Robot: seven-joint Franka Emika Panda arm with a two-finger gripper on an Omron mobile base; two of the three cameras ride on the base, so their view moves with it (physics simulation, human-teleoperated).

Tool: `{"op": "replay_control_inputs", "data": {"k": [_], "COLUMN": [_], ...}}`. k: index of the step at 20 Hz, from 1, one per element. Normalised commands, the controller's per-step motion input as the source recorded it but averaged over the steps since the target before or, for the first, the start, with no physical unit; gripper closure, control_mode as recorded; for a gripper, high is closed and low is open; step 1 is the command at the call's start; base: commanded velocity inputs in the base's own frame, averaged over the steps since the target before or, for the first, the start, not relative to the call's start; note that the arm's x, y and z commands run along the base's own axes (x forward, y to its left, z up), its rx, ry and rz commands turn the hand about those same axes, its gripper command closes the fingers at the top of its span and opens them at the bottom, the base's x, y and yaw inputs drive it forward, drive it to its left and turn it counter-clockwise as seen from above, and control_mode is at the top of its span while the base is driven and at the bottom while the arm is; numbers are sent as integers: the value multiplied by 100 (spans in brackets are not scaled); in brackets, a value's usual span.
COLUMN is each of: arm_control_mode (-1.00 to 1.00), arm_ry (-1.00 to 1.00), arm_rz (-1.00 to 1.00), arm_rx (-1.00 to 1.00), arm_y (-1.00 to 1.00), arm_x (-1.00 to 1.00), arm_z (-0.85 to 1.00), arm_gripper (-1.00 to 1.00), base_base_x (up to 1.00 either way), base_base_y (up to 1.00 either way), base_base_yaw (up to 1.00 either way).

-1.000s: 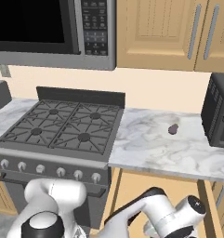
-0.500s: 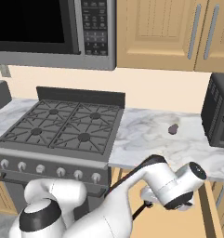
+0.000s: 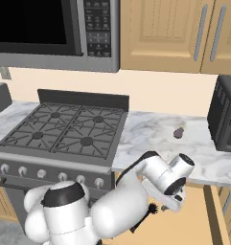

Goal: Pick the dish brush from the drawer and place it on the counter.

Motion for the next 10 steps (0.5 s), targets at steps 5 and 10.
{"op": "replay_control_inputs", "data": {"k": [5,10], "arm_control_mode": [-100,-100], "arm_ry": [37,17], "arm_rz": [-27,-13], "arm_rx": [-13,-12], "arm_y": [28,2], "arm_x": [8,27], "arm_z": [-99,-80], "arm_gripper": [-100,-100], "base_base_x": [0,0], "base_base_y": [0,0], "base_base_yaw": [0,0]}}
